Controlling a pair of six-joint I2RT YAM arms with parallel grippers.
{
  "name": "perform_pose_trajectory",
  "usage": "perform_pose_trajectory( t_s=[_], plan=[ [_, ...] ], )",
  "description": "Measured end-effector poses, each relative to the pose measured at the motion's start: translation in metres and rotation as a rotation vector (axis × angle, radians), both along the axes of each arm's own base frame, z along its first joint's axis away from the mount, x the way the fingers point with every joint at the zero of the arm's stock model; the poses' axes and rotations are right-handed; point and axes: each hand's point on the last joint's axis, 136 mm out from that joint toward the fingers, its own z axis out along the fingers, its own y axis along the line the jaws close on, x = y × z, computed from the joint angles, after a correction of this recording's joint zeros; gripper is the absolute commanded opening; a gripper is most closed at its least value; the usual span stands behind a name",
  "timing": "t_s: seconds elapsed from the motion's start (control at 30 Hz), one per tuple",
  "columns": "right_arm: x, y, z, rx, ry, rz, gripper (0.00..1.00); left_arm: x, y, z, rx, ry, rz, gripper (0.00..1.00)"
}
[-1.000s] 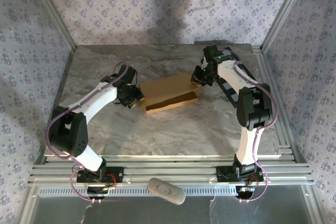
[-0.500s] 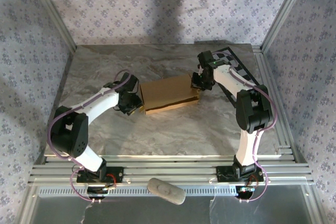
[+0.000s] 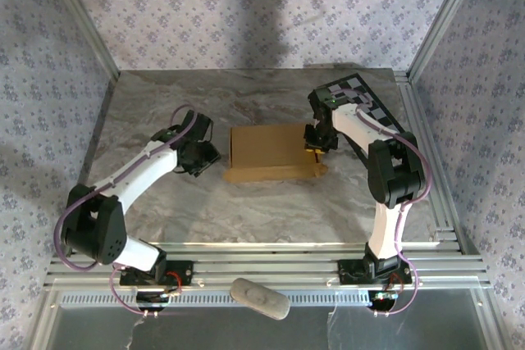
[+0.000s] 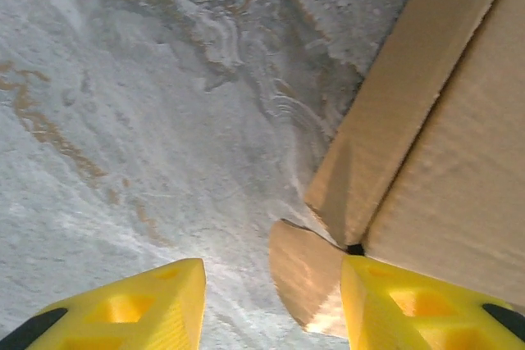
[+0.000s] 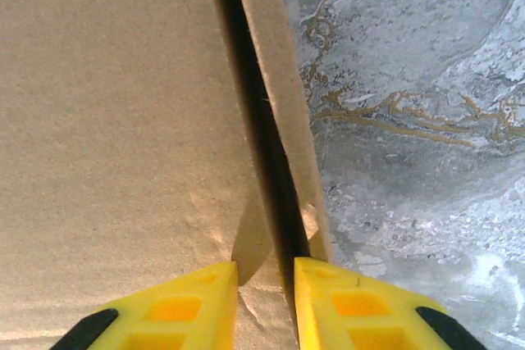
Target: Fold the paper box
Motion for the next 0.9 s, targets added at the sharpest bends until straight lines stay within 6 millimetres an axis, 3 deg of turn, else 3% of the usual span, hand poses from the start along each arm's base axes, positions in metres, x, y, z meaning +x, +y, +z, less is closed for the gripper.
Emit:
perform_pose_trajectory(
  t_s=[0.23, 0.5, 0.7, 0.9],
  plan=[
    [-0.011, -0.01, 0.009, -0.018, 0.033, -0.019, 0.48, -0.006, -0.028, -0.003, 0.025, 0.028, -0.109, 0.66],
    [-0.025, -0.032, 0.048, 0.018, -0.027, -0.06, 0.55, -0.009, -0.037, 0.0, 0.054, 0.0, -0.228, 0.66],
    [-0.058, -0.036, 0.032, 0.038, 0.042, -0.057, 0.53, -0.002, -0.044, -0.018, 0.069, 0.021, -0.27, 0.58],
    [-0.085, -0.033, 0.012, 0.064, 0.107, -0.045, 0.53, 0.009, -0.055, -0.016, 0.028, -0.028, -0.278, 0.57]
  ],
)
